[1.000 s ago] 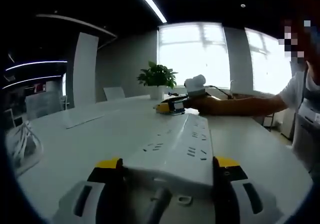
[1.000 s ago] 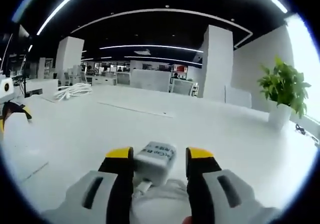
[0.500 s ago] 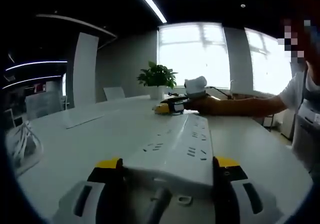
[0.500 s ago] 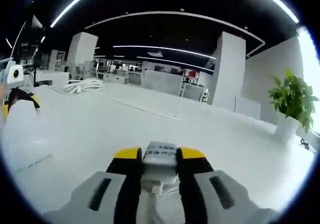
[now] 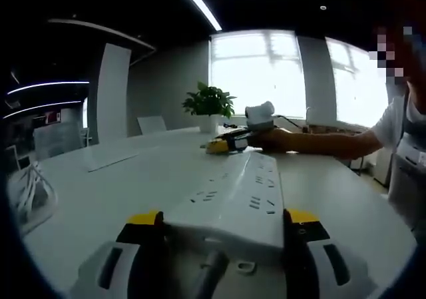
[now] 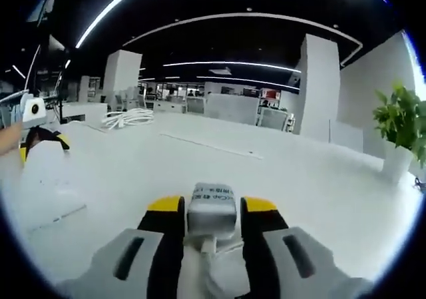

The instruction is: Straighten the power strip on the desk, plug the charger into it

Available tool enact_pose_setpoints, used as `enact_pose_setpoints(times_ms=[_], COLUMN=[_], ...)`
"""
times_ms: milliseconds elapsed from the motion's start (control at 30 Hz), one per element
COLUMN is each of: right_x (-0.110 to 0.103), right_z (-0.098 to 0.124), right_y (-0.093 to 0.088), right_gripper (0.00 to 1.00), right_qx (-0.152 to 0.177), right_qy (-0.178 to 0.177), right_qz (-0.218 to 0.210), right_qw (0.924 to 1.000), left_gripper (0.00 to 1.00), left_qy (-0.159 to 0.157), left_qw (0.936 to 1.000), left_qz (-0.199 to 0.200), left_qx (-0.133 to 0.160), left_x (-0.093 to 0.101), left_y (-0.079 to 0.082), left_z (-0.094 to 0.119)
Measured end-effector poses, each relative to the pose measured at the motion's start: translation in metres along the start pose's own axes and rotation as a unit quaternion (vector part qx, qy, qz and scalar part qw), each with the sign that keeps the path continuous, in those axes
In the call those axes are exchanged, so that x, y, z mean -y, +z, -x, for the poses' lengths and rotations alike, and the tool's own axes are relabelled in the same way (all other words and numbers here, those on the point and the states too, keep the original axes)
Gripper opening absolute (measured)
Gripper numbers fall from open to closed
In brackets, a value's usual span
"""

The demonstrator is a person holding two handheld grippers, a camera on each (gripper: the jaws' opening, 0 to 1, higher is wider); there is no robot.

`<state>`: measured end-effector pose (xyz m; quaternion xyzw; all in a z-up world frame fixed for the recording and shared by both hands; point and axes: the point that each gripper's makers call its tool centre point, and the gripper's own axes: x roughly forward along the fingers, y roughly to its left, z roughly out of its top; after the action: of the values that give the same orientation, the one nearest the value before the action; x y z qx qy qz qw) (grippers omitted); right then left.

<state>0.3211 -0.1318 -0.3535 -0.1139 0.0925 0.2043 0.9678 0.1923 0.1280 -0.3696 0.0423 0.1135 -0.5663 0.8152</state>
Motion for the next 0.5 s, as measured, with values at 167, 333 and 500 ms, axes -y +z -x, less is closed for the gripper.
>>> enact_pose_setpoints(times_ms=[167,333,500], right_x=[0.002,0.005,0.011], right_z=[0.005,0.012,0.009], right_y=[-0.001,0.002,0.003], right_gripper=[0.35,0.34,0.32], right_qx=[-0.007,0.0,0.004], right_qy=[-0.014,-0.03,-0.044], right_qz=[-0.035,-0.056,-0.072], right_qw=[0.9993,0.998,0.9964], left_gripper=[0.74,0.74,0.74], left_qy=[0.0,0.0,0.0], left_qw=[1.0,1.0,1.0], left_qz=[0.0,0.0,0.0], left_qx=[0.0,0.0,0.0], left_x=[0.001,0.001,0.002], left_y=[0.0,0.0,-0.001], left_z=[0.0,0.0,-0.001])
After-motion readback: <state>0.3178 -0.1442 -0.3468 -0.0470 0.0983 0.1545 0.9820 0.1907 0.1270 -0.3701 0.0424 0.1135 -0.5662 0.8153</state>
